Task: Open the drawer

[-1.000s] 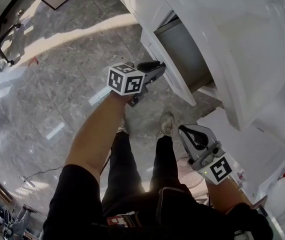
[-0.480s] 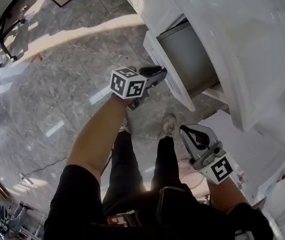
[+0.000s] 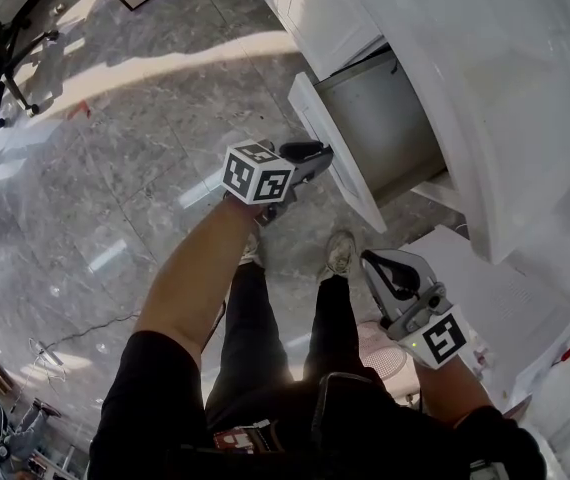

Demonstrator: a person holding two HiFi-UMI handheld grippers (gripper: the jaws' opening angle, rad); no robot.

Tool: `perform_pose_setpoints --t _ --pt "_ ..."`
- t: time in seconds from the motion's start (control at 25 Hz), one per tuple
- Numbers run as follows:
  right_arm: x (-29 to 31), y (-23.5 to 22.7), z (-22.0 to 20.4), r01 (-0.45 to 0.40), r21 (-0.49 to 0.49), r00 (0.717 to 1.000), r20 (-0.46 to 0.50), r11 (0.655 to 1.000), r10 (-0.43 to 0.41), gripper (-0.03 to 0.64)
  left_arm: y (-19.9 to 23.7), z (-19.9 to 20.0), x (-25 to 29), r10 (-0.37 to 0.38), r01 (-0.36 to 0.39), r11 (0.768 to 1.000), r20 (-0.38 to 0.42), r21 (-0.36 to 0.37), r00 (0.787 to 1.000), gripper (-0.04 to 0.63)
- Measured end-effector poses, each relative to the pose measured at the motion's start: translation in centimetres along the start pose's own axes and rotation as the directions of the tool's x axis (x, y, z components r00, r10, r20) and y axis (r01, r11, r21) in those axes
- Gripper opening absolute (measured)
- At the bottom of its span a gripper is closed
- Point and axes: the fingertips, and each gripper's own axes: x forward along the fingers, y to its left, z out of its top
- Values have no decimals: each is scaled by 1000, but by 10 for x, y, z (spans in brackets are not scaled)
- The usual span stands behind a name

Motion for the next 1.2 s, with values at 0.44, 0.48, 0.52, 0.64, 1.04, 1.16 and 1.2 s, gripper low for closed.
perform_pose_setpoints --t 0.44,0.48,0.52,0.64,1.04,1.16,1.2 --pt "16 12 6 -24 -13 1000 -9 1000 24 -2 3 -11 -22 1 -1 1000 -5 -5 1000 121" --pt "18 14 8 -25 -15 1000 -10 1000 25 -2 2 -12 -24 0 0 1000 -6 -5 1000 121" --pt "20 16 9 -27 -16 1000 -9 1000 27 -2 2 -13 -26 -1 1 1000 -7 -5 1000 121" --pt "25 21 11 -33 -22 999 -9 999 33 -2 3 -16 -32 -1 1 1000 -5 -7 1000 121" --pt "34 29 17 -53 -33 999 -12 998 53 -2 3 -20 -38 0 0 1000 -8 -15 1000 121" --pt "36 31 18 -54 -36 999 -11 998 53 -2 3 -20 -38 -7 7 1000 -2 -22 1000 121" --pt "36 31 19 -53 -36 999 -13 998 53 -2 3 -20 -39 -8 8 1000 0 -24 1000 121"
